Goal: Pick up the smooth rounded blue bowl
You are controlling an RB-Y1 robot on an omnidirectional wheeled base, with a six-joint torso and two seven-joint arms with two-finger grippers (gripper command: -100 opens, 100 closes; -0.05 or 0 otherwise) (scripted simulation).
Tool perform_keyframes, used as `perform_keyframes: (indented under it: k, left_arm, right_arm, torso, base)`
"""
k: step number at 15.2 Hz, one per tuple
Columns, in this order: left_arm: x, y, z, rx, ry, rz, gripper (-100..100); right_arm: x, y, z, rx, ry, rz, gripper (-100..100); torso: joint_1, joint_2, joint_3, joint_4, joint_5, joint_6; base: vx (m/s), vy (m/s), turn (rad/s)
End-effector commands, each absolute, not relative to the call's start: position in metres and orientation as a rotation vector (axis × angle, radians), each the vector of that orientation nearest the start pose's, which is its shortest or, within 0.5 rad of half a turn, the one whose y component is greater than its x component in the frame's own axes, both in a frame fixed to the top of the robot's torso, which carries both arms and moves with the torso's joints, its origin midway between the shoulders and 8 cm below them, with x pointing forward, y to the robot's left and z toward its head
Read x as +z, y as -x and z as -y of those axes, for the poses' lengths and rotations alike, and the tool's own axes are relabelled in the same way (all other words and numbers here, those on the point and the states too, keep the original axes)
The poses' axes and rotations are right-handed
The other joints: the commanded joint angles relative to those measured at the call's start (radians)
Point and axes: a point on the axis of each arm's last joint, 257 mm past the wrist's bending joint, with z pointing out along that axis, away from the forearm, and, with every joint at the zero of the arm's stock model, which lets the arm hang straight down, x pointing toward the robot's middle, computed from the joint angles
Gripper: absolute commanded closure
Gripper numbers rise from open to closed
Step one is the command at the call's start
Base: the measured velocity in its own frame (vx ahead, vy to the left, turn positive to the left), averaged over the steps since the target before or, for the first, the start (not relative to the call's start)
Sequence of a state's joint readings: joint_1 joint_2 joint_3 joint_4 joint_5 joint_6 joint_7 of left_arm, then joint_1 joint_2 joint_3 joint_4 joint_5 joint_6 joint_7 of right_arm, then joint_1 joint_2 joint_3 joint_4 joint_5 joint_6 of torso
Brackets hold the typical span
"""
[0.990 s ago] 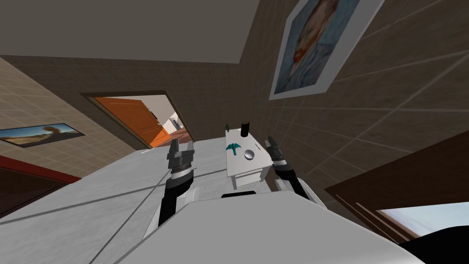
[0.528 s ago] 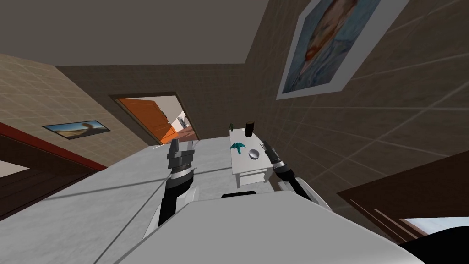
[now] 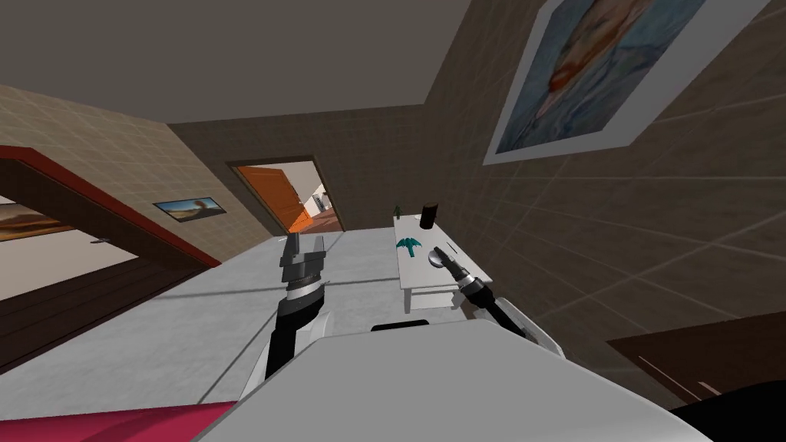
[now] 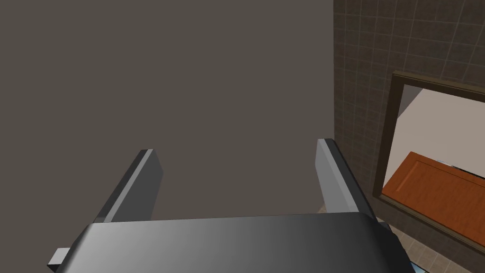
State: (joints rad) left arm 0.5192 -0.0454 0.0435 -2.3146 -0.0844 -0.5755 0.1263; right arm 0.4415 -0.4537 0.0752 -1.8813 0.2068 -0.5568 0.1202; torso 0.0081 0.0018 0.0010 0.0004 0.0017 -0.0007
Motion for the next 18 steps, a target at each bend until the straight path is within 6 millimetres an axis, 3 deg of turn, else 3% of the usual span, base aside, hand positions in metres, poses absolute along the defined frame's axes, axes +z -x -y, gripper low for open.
perform_keyframes:
  k: [1, 2, 6, 7, 10, 17, 18]
  left_arm:
    - [0.047, -0.321, -0.284, -1.336, 0.598, -0.536, 0]
    - [0.047, -0.321, -0.284, -1.336, 0.598, -0.536, 0]
    - [0.047, -0.321, -0.284, -1.336, 0.598, -0.536, 0]
    - [0.047, -0.321, -0.284, -1.336, 0.598, -0.536, 0]
    - [0.047, -0.321, -0.284, -1.336, 0.598, -0.536, 0]
    - [0.047, -0.321, -0.284, -1.336, 0.598, -0.536, 0]
    - [0.047, -0.321, -0.284, -1.335, 0.598, -0.536, 0]
  right_arm:
    - [-0.173, -0.39, 0.249, 0.974, -0.244, -1.382, -100]
    - [-0.176, -0.39, 0.25, 0.971, -0.248, -1.387, -100]
    - [-0.217, -0.388, 0.262, 0.883, -0.149, -1.518, -100]
    - [-0.218, -0.388, 0.262, 0.883, -0.15, -1.519, -100]
    - [-0.252, -0.383, 0.276, 0.796, -0.042, -1.628, -100]
    - [-0.299, -0.373, 0.312, 0.666, 0.076, -1.775, -100]
    - [-0.313, -0.368, 0.325, 0.612, 0.144, -1.826, -100]
  torso:
    - [0.0, 0.0, 0.0, 0.0, 0.0, 0.0]
    - [0.0, -0.001, 0.0, 0.0, 0.0, 0.0]
    - [-0.002, 0.0, 0.0, 0.0, 0.0, 0.0]
    - [-0.002, 0.0, 0.0, 0.0, 0.0, 0.0]
    - [-0.003, -0.001, -0.001, 0.0, 0.0, 0.0]
    - [-0.004, -0.001, -0.001, 0.0, -0.001, 0.0]
    - [-0.005, -0.001, -0.001, 0.0, -0.001, 0.001]
  base:
    - [-0.001, 0.109, 0.145]
    - [0.0, 0.073, 0.033]
    - [-0.009, 0.092, 0.16]
    - [0.007, 0.068, 0.051]
    - [-0.001, 0.089, 0.172]
    - [0.014, 0.079, 0.134]
    - [0.018, 0.059, 0.119]
